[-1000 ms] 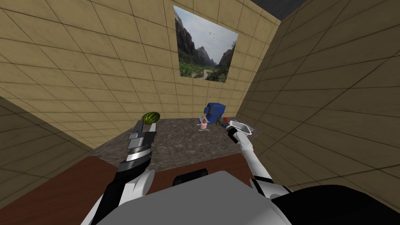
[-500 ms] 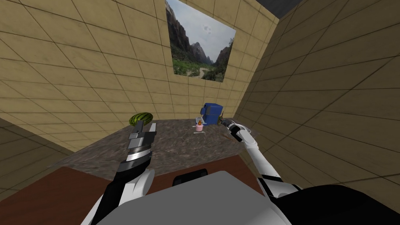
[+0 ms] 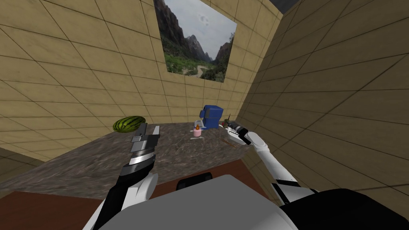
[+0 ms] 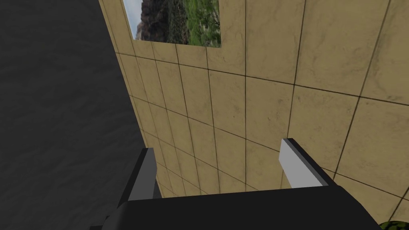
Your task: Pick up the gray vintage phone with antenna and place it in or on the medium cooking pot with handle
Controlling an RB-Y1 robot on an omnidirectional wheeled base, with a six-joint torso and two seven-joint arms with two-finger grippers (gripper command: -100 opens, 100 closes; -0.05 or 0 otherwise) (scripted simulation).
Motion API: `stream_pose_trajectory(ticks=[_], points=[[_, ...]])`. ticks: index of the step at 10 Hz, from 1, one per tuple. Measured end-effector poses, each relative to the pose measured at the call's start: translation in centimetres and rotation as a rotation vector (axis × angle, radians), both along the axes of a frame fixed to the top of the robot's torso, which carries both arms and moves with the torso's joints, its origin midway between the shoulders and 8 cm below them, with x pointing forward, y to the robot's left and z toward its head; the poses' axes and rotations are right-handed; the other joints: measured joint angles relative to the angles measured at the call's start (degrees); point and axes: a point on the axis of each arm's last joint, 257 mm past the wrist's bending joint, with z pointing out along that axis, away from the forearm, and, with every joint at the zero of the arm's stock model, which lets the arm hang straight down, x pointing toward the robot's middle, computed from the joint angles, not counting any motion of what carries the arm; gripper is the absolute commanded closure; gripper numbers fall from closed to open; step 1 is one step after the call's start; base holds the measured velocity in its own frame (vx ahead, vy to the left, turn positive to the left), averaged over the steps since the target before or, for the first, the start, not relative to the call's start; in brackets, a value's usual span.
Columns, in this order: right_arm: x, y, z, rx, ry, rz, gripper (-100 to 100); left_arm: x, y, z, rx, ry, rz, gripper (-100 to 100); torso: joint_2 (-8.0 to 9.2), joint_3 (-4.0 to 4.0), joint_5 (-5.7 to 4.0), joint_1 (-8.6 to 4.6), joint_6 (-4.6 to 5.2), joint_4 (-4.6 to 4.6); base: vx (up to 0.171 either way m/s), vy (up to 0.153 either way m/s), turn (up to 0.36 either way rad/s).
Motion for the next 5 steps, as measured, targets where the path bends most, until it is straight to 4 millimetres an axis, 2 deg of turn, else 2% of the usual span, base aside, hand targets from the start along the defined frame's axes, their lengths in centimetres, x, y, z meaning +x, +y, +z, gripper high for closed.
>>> stream_pose_trajectory(ticks=[1, 3, 4, 5], points=[[-0.1, -0.4, 0.0, 0.008, 0.011, -0.003, 100, 0.0, 0.0, 0.0, 0.000, 0.000, 0.000, 0, -0.03, -0.01, 0.03, 0.07, 0.00, 0.01, 0.067, -0.182, -0.062], [-0.4, -1.3, -0.1, 0.032, 0.032, -0.011, 100, 0.0, 0.0, 0.0, 0.000, 0.000, 0.000, 0, 0.04, 0.03, 0.01, -0.02, 0.04, 0.02, 0.036, -0.234, -0.078], [-0.6, -1.7, -0.2, 0.045, 0.041, -0.016, 100, 0.0, 0.0, 0.0, 0.000, 0.000, 0.000, 0, 0.11, 0.07, -0.01, -0.04, 0.05, 0.04, 0.014, -0.099, -0.018], [-0.6, -1.9, -0.1, 0.048, 0.041, -0.020, -100, 0.0, 0.0, 0.0, 0.000, 0.000, 0.000, 0, 0.17, 0.10, 0.06, 0.44, -0.06, 0.04, 0.003, -0.023, -0.001]])
